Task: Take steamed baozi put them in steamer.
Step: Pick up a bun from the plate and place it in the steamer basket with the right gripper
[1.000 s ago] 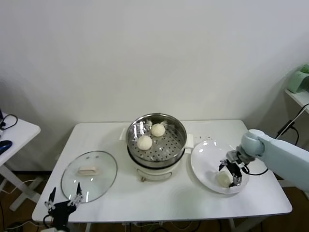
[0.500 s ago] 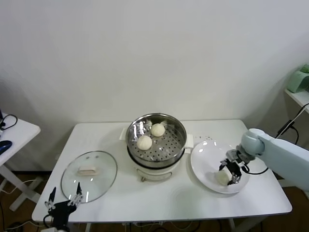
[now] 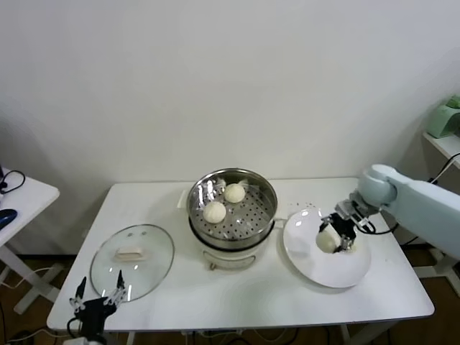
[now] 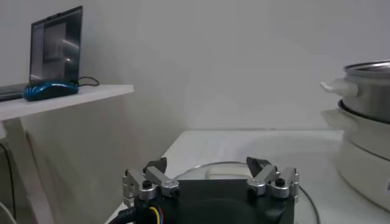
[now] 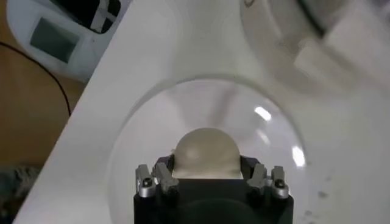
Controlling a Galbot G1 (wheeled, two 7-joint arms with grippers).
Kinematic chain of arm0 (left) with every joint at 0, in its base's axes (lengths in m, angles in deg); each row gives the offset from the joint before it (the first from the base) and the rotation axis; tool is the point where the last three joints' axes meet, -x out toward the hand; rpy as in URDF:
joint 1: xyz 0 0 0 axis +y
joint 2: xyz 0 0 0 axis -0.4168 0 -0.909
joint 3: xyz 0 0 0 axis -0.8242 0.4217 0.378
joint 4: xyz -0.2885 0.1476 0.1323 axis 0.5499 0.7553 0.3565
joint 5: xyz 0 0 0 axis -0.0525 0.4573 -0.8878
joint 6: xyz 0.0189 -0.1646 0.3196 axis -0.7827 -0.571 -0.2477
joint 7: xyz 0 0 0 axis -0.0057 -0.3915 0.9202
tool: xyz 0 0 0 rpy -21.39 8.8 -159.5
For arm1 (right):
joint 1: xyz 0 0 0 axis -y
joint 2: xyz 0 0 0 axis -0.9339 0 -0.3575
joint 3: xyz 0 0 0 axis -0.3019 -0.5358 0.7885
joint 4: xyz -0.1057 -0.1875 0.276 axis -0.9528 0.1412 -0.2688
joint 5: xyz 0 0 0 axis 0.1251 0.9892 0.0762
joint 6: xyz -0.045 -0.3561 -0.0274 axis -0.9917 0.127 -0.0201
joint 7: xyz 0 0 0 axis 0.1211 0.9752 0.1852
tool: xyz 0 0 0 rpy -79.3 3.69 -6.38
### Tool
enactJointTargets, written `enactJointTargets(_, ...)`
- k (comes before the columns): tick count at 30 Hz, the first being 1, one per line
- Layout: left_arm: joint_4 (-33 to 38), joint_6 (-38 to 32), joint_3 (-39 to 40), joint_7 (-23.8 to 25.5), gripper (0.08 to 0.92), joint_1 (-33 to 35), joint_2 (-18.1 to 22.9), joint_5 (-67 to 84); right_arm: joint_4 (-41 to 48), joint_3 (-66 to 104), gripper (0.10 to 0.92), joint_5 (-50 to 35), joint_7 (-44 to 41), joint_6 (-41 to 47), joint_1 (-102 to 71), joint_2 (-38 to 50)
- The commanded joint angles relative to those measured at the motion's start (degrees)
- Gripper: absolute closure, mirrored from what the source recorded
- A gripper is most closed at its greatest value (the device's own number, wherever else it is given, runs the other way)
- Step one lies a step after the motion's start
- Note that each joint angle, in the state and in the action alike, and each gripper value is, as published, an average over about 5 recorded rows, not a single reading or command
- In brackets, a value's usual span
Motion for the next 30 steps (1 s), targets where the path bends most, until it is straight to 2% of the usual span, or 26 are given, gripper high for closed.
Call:
enactJointTargets(1, 0.35, 0.37, 0.27, -0.01, 0.177, -0.23, 0.25, -0.79, -10.07, -7.86, 0.330, 5.94, -2.72, -11.45, 23.58, -3.43)
enactJointTargets(7, 0.45, 0.49, 0.28, -0.05, 0.177, -0.33, 0.40, -0.87, -15.13, -7.30, 0.330, 12.01, -2.75, -18.27, 29.36, -8.41)
enactJointTargets(13, 1.70, 1.26, 0.49, -0.49, 0.177, 0.36, 0.02, 2.18, -18.52, -2.99, 0.330, 21.59, -1.38, -22.45, 25.86, -14.68)
enactJointTargets(19, 2.79, 1.35, 0.24, -0.52, 0.177, 1.11, -1.93, 3.05, -16.72, -2.91, 0.330, 27.01, -0.01, -23.06, 20.67, -22.19)
enactJointTargets(30, 3.57, 1.15, 1.79, -0.14, 0.177, 1.82, -3.67, 2.28, -10.17, -5.69, 0.330, 27.83, 0.32, -23.29, 13.50, -30.54)
